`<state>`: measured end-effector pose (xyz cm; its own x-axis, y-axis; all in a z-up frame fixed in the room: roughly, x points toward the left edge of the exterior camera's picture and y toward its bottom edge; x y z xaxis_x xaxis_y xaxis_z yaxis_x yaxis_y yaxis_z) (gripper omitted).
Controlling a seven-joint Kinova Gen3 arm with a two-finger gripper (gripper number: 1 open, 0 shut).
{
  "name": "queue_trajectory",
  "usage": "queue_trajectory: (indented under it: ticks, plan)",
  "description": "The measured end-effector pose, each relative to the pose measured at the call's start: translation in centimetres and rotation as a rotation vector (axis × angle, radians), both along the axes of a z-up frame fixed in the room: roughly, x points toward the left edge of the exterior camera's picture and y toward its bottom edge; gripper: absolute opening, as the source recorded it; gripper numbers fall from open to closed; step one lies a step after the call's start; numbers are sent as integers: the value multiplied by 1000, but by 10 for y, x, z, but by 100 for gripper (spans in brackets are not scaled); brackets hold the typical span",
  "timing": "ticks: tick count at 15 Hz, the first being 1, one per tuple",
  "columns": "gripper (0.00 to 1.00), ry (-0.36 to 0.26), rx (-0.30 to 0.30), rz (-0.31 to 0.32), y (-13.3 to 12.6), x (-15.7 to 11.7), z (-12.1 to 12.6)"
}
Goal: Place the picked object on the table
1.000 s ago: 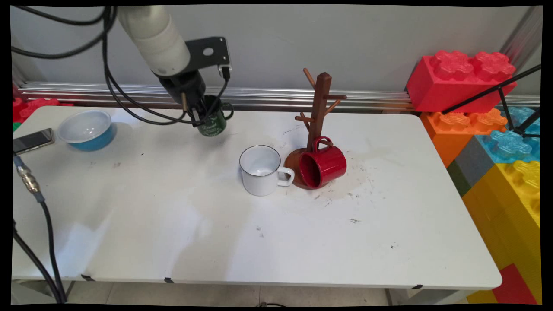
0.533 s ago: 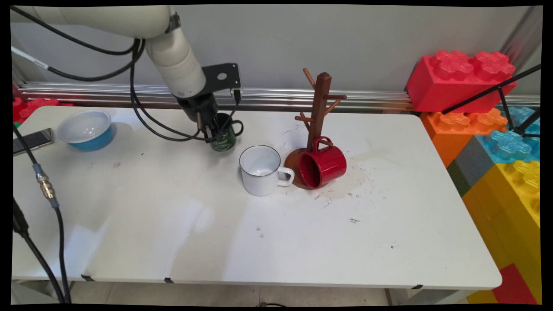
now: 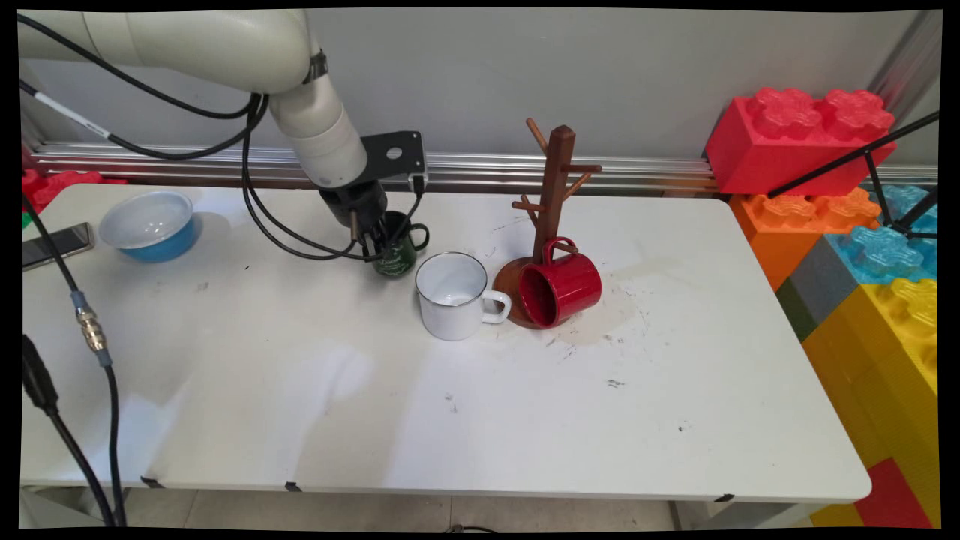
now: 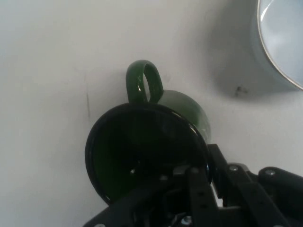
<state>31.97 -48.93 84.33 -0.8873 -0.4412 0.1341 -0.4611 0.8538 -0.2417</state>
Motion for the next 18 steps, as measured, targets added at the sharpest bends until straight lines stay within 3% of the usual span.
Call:
queue_trajectory:
  ticks: [8, 9, 18]
  plan:
    - [0, 3, 13, -26, 1, -2, -16]
    - [100, 4, 14, -29, 1, -2, -18]
    - [100, 24, 14, -40, 5, -6, -11]
